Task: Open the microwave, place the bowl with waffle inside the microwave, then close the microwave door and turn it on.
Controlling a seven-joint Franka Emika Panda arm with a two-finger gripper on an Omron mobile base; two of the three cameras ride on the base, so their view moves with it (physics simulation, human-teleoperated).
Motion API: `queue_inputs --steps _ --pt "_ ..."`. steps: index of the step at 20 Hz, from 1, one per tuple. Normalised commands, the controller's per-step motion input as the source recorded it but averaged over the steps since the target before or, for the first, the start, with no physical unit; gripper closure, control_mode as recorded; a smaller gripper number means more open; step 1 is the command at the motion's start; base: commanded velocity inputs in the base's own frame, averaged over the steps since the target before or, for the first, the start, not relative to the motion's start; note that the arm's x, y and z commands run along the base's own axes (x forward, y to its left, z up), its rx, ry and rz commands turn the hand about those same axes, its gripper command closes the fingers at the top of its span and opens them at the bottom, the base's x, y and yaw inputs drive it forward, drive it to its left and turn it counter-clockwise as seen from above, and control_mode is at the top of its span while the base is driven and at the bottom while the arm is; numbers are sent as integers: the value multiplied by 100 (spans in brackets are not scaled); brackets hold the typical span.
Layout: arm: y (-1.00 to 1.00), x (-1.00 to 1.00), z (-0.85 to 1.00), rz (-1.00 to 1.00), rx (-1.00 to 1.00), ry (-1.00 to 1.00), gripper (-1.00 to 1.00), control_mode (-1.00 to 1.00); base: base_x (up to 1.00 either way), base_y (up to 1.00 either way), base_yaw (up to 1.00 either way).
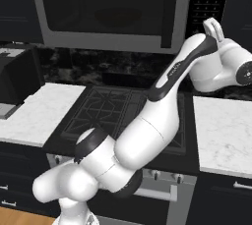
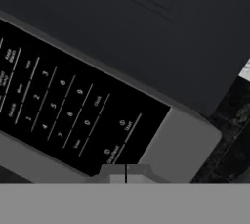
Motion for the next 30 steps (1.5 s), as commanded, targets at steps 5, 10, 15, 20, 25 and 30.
queue_inputs --steps 5,10,15,20,25,30 --pt "0 34 -2 -1 0 0 100 -100 0 0 0" --pt "0 34 -1 0 0 0 100 -100 0 0 0" --pt "-2 39 -3 0 0 0 100 -100 0 0 0" --pt "-4 45 -4 0 0 0 100 -100 0 0 0" --pt "-11 61 0 0 0 0 100 -100 0 0 0" --pt "19 18 -50 0 -6 -14 100 -100 0 0 0"
